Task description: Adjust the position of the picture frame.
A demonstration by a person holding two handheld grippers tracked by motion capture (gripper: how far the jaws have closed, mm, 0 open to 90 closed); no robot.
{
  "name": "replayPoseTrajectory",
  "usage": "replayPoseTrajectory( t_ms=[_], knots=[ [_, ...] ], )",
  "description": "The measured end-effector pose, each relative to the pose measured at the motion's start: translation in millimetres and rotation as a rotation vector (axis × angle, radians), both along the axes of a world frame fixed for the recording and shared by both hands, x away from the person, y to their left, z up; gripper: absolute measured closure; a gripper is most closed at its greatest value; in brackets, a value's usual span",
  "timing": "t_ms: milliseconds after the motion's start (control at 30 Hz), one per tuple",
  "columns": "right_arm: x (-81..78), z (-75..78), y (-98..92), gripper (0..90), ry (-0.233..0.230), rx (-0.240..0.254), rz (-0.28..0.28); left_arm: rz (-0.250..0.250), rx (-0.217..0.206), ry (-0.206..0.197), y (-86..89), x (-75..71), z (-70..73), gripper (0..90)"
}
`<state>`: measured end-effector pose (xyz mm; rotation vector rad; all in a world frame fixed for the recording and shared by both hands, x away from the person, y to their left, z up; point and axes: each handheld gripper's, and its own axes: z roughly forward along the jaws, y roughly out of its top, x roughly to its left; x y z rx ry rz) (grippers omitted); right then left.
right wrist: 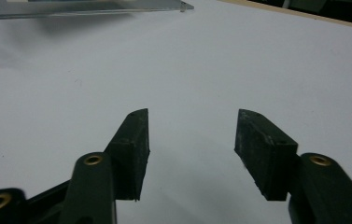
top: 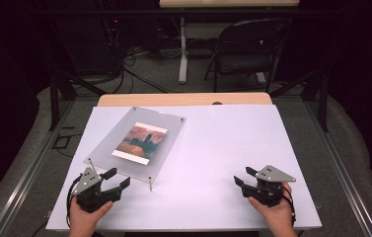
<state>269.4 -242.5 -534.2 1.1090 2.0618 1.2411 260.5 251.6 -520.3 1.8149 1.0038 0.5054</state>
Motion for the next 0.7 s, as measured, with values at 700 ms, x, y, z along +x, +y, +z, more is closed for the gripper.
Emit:
replayPoseTrajectory(
  t_ms=[700],
  knots=[
    [1.6,0.2,13.9,52.7,0.038,0.042,0.119,0.016,0.089,0.116,21.2,-18.2,-5.4,49.1]
  ],
)
